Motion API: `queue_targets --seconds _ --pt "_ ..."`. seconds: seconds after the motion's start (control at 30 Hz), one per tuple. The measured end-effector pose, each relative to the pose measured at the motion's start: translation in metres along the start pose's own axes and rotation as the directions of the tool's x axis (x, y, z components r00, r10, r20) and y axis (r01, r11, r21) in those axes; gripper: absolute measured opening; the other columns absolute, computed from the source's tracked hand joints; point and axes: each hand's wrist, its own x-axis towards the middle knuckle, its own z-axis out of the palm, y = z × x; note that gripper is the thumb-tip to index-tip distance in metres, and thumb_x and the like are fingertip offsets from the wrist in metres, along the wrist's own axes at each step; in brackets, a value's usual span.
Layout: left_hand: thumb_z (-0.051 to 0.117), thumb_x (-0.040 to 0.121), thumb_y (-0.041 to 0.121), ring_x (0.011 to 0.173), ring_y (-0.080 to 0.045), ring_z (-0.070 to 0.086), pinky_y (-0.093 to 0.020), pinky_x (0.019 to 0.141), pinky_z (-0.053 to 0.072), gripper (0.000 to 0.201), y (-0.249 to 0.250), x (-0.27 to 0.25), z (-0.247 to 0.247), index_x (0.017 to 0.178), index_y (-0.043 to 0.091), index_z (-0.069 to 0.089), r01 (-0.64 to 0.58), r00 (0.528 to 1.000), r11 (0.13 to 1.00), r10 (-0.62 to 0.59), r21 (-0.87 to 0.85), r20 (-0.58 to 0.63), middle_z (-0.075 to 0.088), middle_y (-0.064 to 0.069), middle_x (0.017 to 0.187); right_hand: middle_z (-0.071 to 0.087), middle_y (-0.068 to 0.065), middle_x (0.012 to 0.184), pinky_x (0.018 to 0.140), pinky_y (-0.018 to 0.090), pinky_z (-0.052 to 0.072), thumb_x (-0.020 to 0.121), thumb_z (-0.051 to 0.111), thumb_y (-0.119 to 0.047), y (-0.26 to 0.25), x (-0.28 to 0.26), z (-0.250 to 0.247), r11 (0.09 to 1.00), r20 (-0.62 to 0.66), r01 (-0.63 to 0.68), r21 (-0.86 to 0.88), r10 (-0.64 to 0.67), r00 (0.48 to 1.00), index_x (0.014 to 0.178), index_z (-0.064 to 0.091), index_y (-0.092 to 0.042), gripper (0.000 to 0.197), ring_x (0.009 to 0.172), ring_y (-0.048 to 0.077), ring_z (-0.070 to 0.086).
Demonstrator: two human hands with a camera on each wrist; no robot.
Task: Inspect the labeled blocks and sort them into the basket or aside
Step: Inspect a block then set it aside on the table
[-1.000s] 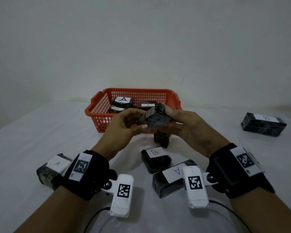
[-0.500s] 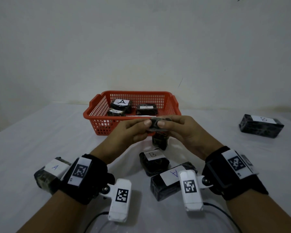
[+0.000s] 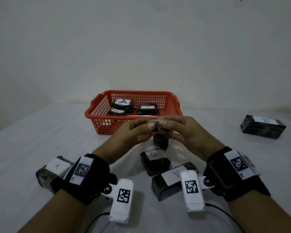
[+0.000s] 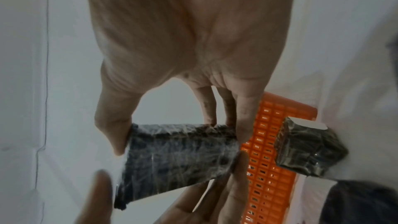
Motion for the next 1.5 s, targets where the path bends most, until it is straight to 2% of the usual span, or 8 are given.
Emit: queue_targets --seconds 0.2,0.37,0.6,0.77,0.93,1.1,1.2,1.5 --pt "0.064 0.086 0.041 0.124 -0.024 0.065 -0.048 0.112 0.045 0.048 -0.001 0.0 -0.004 0.126 0.015 0.067 -0.042 0.998 0.999 0.042 0.002 -0.056 0.07 -0.008 0.129 0.08 -0.003 0.104 0.096 0.024 0.058 0.079 0.082 -0.021 0.001 0.001 0.003 0.999 0.104 -0.01 0.031 0.007 0.995 0.097 0.083 -0.028 0.019 0.108 0.015 0.074" --pt "0.073 0.077 0.043 0.125 -0.017 0.064 -0.039 0.109 0.048 0.051 0.0 0.0 -0.006 0.124 0.028 0.065 0.01 1.0 1.0 -0.01 0.003 -0.005 0.069 0.0 0.131 0.077 0.007 0.117 0.101 0.034 0.056 0.061 0.087 -0.031 0.005 0.004 -0.004 1.0 0.041 0.003 0.014 -0.004 0.999 0.12 0.071 -0.015 0.063 0.116 0.022 0.072" --pt "0.071 0.078 0.039 0.118 -0.01 0.068 -0.023 0.096 0.054 0.034 0.005 -0.005 -0.001 0.112 0.045 0.073 -0.006 0.999 0.998 0.004 0.06 0.043 0.073 0.01 0.123 0.078 0.004 0.116 0.098 0.031 0.058 0.073 0.084 -0.026 0.002 -0.001 -0.003 1.0 0.051 -0.019 0.001 0.019 0.999 0.113 0.075 -0.021 0.042 0.113 0.019 0.074" --pt "0.085 0.065 0.034 0.123 -0.015 0.065 -0.036 0.103 0.054 0.089 0.001 -0.002 -0.008 0.145 0.017 0.049 0.007 0.997 0.999 -0.004 0.034 -0.082 0.07 0.004 0.13 0.073 0.008 0.126 0.098 0.032 0.058 0.075 0.078 -0.024 -0.004 -0.003 0.003 0.996 -0.006 -0.072 0.046 0.073 0.997 0.13 0.063 -0.016 0.057 0.116 0.02 0.072" --pt "0.095 0.057 0.008 0.118 -0.017 0.069 -0.033 0.089 0.059 0.105 0.002 -0.004 -0.011 0.146 0.027 0.041 0.007 0.999 1.0 -0.006 0.022 -0.04 0.066 0.004 0.133 0.078 0.014 0.111 0.085 0.049 0.064 0.098 0.068 -0.029 -0.012 -0.005 0.011 0.981 -0.038 -0.191 0.033 0.192 0.981 0.123 0.07 -0.013 0.03 0.096 0.031 0.078" --pt "0.076 0.082 0.026 0.116 -0.013 0.069 -0.026 0.083 0.06 0.071 0.004 -0.001 -0.002 0.146 0.021 0.047 -0.073 0.974 0.996 0.08 0.04 -0.211 0.067 0.004 0.131 0.08 0.009 0.107 0.085 0.05 0.064 0.09 0.079 -0.017 -0.009 -0.004 0.014 0.984 -0.118 -0.138 -0.114 0.125 0.985 0.127 0.068 -0.022 0.039 0.096 0.029 0.079" --pt "0.07 0.088 0.007 0.107 -0.015 0.073 -0.024 0.079 0.06 0.045 0.006 -0.001 0.0 0.131 0.014 0.061 -0.15 0.943 0.985 0.167 0.082 -0.286 0.075 -0.001 0.118 0.078 0.005 0.112 0.081 0.037 0.065 0.084 0.084 -0.017 -0.01 -0.007 0.015 0.979 -0.114 -0.098 -0.178 0.078 0.99 0.126 0.066 -0.031 0.048 0.1 0.021 0.077" --pt "0.076 0.073 -0.007 0.113 -0.019 0.071 -0.031 0.088 0.06 0.049 0.007 -0.004 -0.003 0.117 0.013 0.068 -0.299 0.924 0.949 0.314 0.102 -0.217 0.075 -0.002 0.118 0.081 0.003 0.104 0.104 0.04 0.055 0.071 0.07 -0.067 -0.016 -0.007 0.019 0.982 -0.022 -0.186 -0.031 0.186 0.982 0.107 0.073 -0.029 0.052 0.109 0.023 0.074"
